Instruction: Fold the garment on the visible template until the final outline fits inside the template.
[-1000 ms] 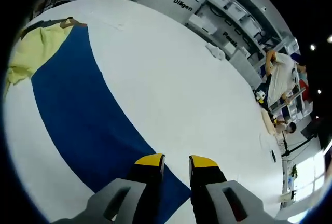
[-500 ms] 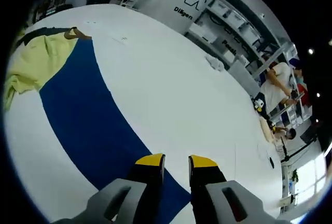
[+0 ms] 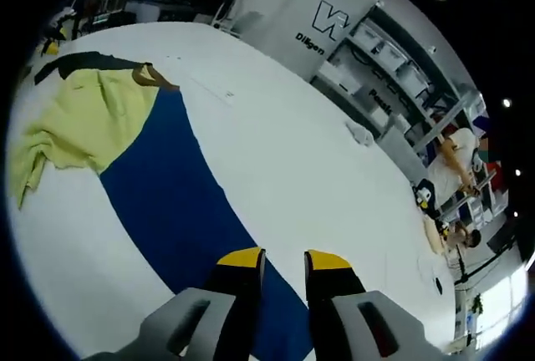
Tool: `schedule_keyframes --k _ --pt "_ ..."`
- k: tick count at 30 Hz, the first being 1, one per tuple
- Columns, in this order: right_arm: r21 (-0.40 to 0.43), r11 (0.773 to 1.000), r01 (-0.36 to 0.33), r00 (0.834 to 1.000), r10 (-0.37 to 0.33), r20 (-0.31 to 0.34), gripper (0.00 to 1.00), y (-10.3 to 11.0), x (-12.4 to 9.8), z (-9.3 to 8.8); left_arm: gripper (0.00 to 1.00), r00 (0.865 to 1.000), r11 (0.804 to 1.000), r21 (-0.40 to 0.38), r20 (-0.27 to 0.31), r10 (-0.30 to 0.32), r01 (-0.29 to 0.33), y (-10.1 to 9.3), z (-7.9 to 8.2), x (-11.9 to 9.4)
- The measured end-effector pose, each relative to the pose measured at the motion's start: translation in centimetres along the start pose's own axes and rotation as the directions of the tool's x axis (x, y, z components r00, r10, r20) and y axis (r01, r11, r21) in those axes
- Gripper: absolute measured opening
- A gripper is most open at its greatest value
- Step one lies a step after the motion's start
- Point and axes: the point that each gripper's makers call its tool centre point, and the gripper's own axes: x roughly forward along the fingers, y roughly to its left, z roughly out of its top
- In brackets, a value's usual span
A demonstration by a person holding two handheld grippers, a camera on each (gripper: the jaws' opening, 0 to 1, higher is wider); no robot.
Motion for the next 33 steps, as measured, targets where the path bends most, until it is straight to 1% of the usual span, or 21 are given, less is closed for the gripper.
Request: schedule_keyframes --k 8,11,17,24,30,33 --pt "-0.041 0.998 -0.039 0.998 0.041 0.049 0.17 3.3 -1.7 2.0 0.34 0.998 0.999 0.013 0.045 -0.047 0.046 -2.5 1.4 -1.0" --pt "-0.057 0.997 -0.054 0.996 0.058 0.071 0.17 4.7 -2.6 2.8 0.33 0.996 0.998 0.008 0.063 -0.060 0.060 -3.4 1.8 -1.6" --pt "-0.087 0.993 -0.083 0.990 0.092 0.108 0.16 6.8 -3.4 3.9 0.33 0.991 0.996 0.008 0.096 -0.092 0.091 -5.5 2.6 -2.8" --pt "-0.144 0.980 -0.134 0.976 0.156 0.154 0.17 11.2 -5.6 5.5 0.32 0.984 0.991 0.024 0.118 -0.137 0.135 -8.4 2.9 -3.8" --pt "-0.185 0.968 -0.170 0.964 0.202 0.171 0.17 14.3 -6.7 6.0 0.32 0.976 0.985 0.033 0.127 -0.174 0.172 -10.7 3.0 -4.5" --pt "-0.203 0.959 -0.197 0.955 0.235 0.181 0.17 16.1 -7.5 6.5 0.32 0.973 0.982 0.035 0.132 -0.189 0.186 -11.8 3.2 -4.9"
